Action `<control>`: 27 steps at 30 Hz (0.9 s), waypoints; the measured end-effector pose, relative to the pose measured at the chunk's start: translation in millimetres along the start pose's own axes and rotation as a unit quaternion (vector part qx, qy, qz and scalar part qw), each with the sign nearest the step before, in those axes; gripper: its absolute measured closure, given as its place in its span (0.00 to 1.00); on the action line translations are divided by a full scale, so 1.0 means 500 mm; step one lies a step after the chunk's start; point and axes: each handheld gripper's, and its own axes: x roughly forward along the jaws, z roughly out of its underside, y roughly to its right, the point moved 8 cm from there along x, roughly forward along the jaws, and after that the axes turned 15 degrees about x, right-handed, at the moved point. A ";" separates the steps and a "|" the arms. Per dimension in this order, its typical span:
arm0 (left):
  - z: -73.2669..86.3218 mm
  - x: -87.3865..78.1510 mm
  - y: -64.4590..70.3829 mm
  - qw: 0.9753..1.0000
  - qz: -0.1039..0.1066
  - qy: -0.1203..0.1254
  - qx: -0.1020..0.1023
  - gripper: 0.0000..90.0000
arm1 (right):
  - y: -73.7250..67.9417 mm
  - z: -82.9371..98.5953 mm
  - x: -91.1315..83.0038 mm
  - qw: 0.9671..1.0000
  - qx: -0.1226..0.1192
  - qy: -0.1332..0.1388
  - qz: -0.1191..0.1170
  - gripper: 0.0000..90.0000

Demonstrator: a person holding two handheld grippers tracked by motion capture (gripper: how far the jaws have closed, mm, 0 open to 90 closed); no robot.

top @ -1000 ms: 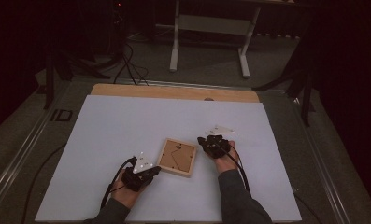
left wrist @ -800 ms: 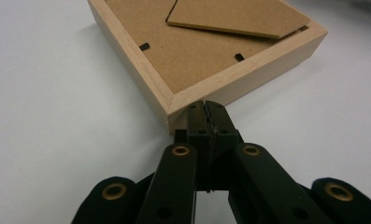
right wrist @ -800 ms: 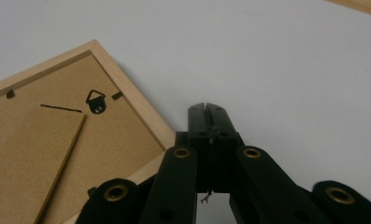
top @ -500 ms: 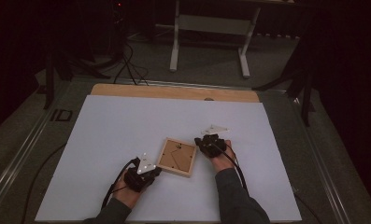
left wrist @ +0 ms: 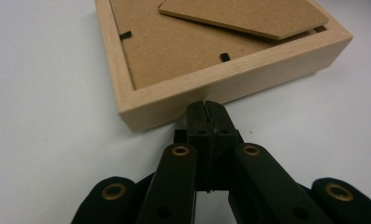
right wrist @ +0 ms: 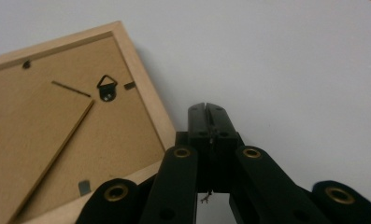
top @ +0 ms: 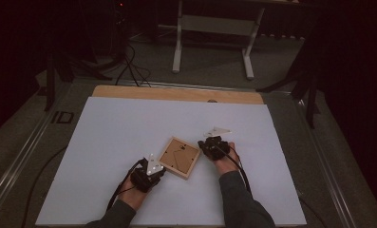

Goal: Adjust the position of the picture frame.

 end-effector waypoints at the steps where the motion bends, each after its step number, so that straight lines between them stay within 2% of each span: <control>1: 0.000 0.002 -0.002 1.000 -0.001 -0.001 -0.002 1.00 | 0.000 0.001 -0.001 1.000 -0.002 -0.001 0.000 1.00; 10: -0.001 0.007 -0.014 1.000 -0.009 -0.004 -0.010 1.00 | -0.008 0.012 -0.003 0.999 -0.022 -0.026 0.004 1.00; 18: 0.000 0.009 -0.023 1.000 -0.019 -0.008 -0.017 1.00 | -0.014 0.025 -0.010 0.999 -0.021 -0.036 0.003 1.00; 27: 0.001 0.010 -0.032 0.999 -0.030 -0.012 -0.022 1.00 | -0.026 0.047 -0.029 0.999 -0.015 -0.033 -0.004 1.00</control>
